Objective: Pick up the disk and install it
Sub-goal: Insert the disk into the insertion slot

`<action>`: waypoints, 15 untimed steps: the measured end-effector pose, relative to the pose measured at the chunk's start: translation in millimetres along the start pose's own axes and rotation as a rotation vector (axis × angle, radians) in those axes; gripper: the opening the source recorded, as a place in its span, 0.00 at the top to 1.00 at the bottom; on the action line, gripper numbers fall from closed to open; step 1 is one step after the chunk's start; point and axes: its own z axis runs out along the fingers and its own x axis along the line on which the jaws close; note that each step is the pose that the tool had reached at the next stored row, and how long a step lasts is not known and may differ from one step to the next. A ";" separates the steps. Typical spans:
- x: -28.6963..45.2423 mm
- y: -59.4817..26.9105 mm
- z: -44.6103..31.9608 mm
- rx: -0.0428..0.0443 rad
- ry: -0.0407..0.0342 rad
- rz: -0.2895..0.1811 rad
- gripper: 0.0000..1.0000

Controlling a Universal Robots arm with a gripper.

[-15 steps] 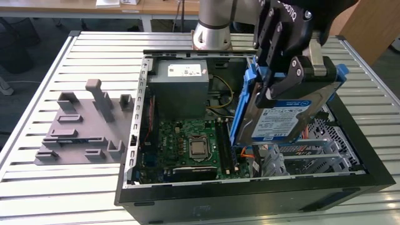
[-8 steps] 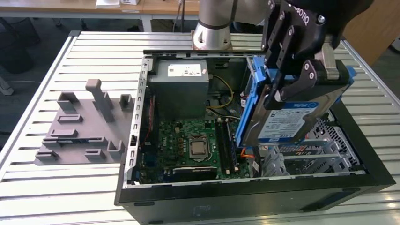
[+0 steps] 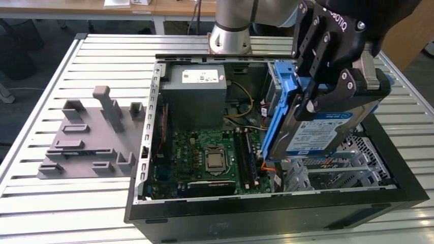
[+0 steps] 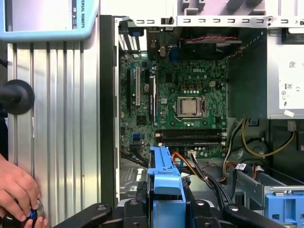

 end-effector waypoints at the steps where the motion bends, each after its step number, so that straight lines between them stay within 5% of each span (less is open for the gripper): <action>1: 0.1 -0.8 0.4 0.0000 0.0001 0.000 0.64; 15: 0.3 -16.3 4.9 0.0000 0.0001 0.000 0.64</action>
